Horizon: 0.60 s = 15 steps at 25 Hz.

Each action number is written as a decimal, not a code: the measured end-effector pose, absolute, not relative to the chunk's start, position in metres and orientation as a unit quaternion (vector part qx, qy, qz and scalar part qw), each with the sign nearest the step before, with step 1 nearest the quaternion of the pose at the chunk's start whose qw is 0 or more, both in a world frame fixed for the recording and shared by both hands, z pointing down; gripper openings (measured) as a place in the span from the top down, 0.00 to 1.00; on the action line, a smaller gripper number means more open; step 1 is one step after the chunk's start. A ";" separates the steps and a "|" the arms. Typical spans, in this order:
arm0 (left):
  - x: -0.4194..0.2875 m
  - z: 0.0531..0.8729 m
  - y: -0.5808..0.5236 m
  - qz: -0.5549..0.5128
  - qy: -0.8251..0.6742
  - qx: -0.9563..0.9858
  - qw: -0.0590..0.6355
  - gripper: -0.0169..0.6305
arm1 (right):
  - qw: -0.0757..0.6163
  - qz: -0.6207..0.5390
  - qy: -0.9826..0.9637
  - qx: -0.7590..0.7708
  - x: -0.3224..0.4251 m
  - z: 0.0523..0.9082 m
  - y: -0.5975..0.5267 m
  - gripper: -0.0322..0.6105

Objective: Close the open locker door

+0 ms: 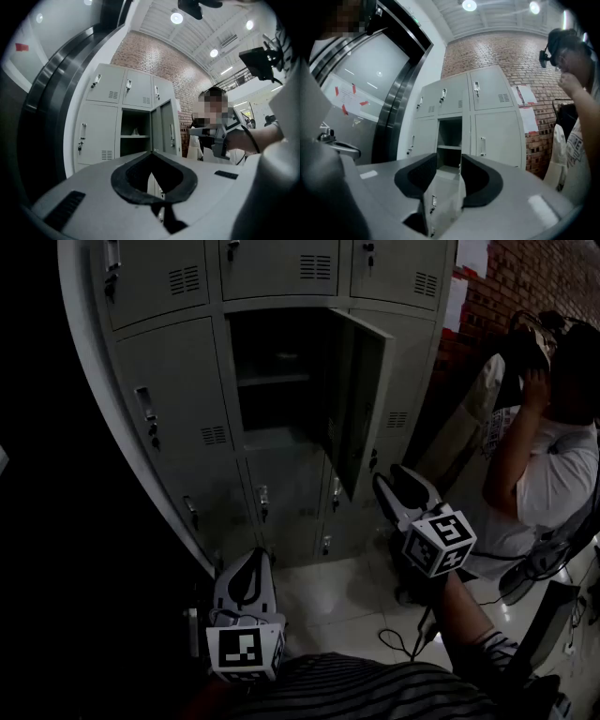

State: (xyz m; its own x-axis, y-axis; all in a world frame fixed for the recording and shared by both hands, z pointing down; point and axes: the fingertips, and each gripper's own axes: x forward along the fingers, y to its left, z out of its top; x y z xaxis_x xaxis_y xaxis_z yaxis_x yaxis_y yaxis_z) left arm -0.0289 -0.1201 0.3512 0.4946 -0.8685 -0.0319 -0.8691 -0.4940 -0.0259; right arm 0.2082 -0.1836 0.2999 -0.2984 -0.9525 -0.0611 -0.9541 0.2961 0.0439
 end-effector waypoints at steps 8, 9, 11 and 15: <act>-0.047 0.335 -0.233 0.003 0.466 -0.884 0.013 0.97 | -0.011 0.018 0.786 -0.618 0.204 0.313 -0.293 0.65; -0.045 0.335 -0.245 0.003 0.459 -0.888 0.012 0.97 | -0.010 0.022 0.783 -0.622 0.203 0.313 -0.295 0.65; -0.040 0.334 -0.267 0.005 0.446 -0.895 0.010 0.97 | -0.006 0.028 0.779 -0.627 0.199 0.311 -0.298 0.67; -0.033 0.331 -0.296 0.011 0.426 -0.905 0.005 0.97 | -0.005 0.024 0.814 -0.580 0.156 0.307 -0.299 0.70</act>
